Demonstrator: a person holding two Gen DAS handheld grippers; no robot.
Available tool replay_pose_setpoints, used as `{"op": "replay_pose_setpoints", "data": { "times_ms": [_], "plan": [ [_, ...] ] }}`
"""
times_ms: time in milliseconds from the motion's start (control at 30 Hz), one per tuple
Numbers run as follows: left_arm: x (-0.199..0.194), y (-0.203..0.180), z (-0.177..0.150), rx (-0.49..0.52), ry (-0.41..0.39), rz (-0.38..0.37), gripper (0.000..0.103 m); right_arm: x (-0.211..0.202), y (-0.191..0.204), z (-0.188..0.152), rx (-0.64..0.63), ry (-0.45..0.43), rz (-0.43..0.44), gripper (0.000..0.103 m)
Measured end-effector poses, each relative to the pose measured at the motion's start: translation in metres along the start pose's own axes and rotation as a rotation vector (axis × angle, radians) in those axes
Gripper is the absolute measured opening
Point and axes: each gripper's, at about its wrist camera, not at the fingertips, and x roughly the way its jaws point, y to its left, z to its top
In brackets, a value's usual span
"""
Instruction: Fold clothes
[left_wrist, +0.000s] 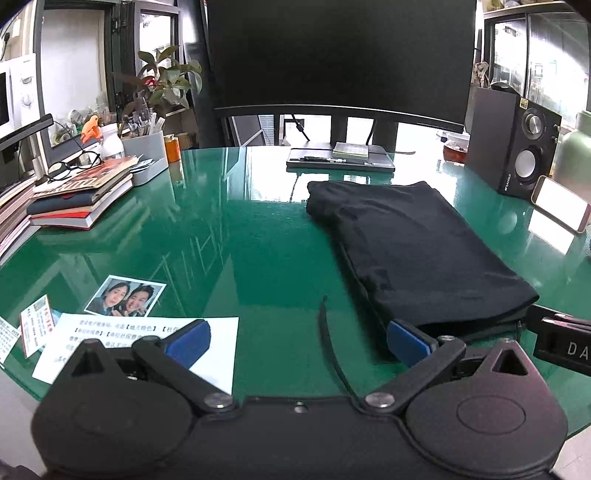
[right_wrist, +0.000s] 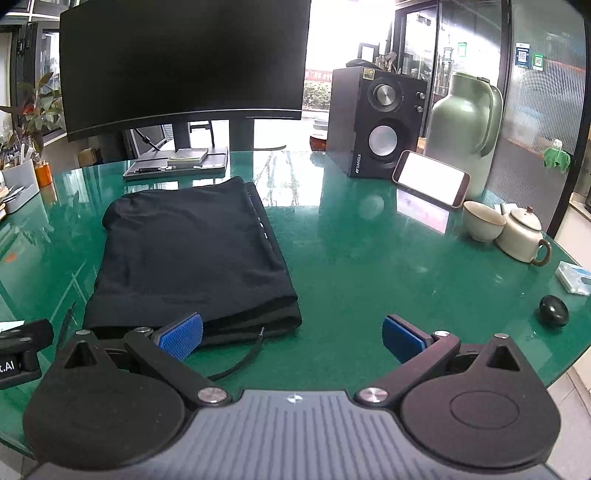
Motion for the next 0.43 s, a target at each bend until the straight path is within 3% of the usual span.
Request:
{"op": "replay_pose_setpoints", "data": {
  "times_ms": [433],
  "plan": [
    [0.0020,-0.0001,0.0009,-0.010,0.023,0.002,0.103,-0.0008,-0.0037,-0.0028,0.005,0.002,-0.002,0.103]
  ]
}}
